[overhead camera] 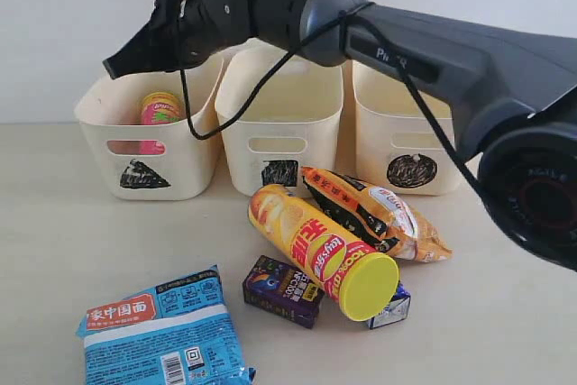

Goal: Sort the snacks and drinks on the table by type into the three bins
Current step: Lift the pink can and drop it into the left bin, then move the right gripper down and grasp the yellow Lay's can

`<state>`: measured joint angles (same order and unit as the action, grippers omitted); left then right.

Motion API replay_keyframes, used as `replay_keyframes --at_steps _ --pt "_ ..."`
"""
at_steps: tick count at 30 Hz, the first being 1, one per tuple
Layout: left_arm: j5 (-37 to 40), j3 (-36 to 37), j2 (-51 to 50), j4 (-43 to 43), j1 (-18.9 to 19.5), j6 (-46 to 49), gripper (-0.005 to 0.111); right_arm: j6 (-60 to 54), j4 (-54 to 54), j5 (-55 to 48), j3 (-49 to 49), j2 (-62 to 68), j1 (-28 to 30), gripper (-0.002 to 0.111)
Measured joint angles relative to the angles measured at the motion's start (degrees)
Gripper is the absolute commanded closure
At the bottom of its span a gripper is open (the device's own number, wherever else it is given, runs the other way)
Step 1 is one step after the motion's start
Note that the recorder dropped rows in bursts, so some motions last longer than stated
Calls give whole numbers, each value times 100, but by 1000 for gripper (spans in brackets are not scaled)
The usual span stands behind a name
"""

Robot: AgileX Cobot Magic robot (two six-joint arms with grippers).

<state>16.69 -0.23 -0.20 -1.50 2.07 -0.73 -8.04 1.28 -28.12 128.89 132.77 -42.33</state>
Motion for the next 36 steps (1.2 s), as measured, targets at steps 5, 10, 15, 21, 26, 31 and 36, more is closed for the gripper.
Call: replay_keyframes --at_steps 5,10,15,21,26,31,36 --pt "0 0 0 0 0 0 103 -308 -24 -1108 0 -101 0 108" --pt "0 0 0 0 0 0 103 -571 -35 -2417 0 -243 0 108" --pt "0 0 0 0 0 0 103 -931 -35 -3529 0 -348 0 108" --pt "0 0 0 0 0 0 103 -1129 22 -4122 0 -348 0 108" --pt "0 0 0 0 0 0 103 -1141 116 -4147 -77 -427 0 108" --pt "0 0 0 0 0 0 103 -1116 157 -4147 -815 -846 0 108" --pt "0 0 0 0 0 0 103 -1088 135 -4168 -1707 -1263 0 108"
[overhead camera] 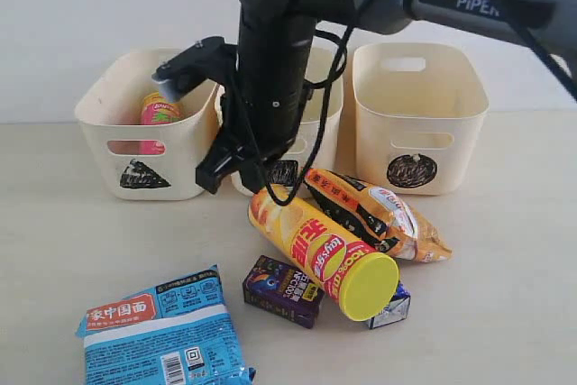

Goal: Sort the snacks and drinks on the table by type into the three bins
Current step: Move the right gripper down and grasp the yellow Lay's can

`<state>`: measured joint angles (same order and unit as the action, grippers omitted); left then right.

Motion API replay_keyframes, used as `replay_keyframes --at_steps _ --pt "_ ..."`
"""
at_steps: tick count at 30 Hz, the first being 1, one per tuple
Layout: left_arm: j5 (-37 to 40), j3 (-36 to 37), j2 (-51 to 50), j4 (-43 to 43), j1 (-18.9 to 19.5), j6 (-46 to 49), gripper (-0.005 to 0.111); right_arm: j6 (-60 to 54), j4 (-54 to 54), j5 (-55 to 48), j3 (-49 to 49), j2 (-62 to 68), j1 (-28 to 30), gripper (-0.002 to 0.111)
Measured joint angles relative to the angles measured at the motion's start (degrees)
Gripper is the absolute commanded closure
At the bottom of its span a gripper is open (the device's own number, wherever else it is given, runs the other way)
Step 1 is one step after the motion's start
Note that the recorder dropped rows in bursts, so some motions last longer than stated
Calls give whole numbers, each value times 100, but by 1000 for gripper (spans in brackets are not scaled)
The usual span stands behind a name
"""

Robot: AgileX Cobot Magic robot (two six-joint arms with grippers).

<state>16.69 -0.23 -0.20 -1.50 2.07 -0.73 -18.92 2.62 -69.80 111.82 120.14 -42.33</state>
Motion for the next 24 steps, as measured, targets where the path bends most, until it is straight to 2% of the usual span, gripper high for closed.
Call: replay_keyframes --at_steps 9,11,13,16,21,24 --pt "0 0 0 0 0 0 103 35 -498 -23 -926 -223 115 108" --pt "0 0 0 0 0 0 103 86 -435 -23 -988 -223 243 104" --pt "0 0 0 0 0 0 103 138 -262 -23 -1024 -223 420 96" --pt "0 0 0 0 0 0 103 162 45 -23 -1031 -223 627 78" --pt "0 0 0 0 0 0 103 195 434 -23 -1031 -223 678 39" --pt "0 0 0 0 0 0 103 195 570 -23 -1031 -223 678 34"
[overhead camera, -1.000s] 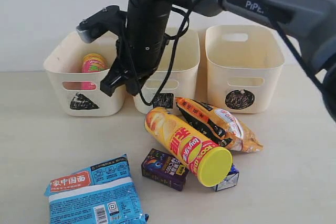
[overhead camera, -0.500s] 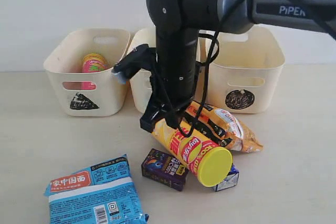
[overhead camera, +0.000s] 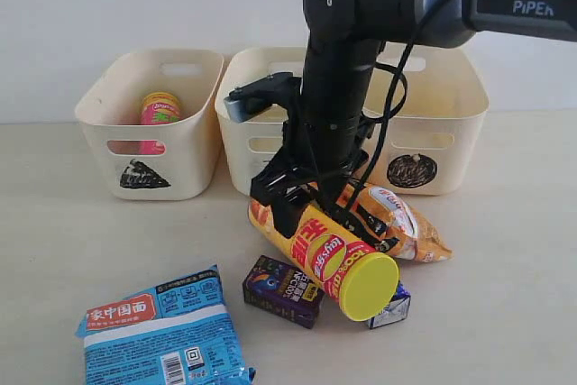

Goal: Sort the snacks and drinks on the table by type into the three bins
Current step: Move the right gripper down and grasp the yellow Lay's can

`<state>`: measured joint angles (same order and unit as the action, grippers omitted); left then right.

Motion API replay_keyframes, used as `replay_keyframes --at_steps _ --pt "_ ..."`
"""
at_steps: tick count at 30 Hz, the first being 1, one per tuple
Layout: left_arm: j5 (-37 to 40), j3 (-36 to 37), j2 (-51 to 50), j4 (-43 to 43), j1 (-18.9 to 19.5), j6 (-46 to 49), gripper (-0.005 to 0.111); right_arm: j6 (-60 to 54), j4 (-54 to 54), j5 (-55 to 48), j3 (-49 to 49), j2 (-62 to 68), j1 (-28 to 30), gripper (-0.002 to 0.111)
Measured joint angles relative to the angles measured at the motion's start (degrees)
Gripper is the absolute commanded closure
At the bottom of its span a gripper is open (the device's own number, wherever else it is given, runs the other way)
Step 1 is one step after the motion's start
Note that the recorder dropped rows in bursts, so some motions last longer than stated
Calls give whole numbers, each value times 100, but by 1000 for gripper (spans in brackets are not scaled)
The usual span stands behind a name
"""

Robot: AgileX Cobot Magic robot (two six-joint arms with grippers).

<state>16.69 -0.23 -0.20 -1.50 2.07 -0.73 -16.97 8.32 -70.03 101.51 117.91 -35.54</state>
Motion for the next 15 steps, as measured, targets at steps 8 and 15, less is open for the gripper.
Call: replay_keyframes --at_steps 8,15 --pt "0 0 0 0 0 0 103 0 12 0 0 129 0 34" --pt "0 0 0 0 0 0 103 0 -26 16 -14 408 -25 34"
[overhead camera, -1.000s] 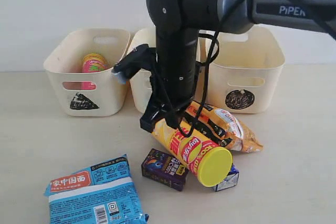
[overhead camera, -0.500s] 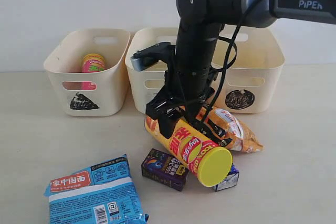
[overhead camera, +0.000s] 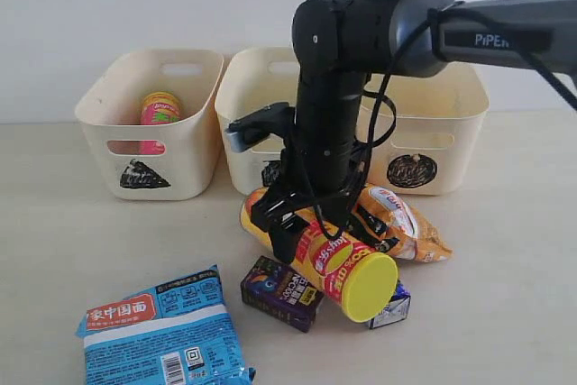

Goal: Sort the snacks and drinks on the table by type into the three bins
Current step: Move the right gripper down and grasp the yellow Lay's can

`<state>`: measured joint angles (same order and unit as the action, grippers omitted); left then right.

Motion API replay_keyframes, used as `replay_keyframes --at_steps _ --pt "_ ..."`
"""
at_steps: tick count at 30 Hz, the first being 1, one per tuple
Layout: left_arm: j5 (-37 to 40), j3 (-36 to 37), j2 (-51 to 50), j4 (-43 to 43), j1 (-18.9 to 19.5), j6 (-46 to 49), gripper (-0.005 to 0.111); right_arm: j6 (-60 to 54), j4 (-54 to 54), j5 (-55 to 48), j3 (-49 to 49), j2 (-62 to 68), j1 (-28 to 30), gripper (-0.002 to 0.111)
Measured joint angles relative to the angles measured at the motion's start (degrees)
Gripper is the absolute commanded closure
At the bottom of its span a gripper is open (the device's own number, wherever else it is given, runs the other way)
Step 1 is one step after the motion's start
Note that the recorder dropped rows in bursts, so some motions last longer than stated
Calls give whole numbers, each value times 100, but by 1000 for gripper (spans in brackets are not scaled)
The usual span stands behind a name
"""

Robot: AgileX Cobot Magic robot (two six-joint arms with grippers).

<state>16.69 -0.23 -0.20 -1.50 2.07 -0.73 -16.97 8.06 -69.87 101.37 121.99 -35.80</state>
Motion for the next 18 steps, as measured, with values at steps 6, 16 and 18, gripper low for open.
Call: replay_keyframes --at_steps 6,16,18 --pt "0 0 0 0 0 0 103 -34 -68 0 0 148 -10 34" --pt "0 0 0 0 0 0 103 -44 -87 0 -7 342 -10 42" --pt "0 0 0 0 0 0 103 -44 -110 0 -7 368 -10 58"
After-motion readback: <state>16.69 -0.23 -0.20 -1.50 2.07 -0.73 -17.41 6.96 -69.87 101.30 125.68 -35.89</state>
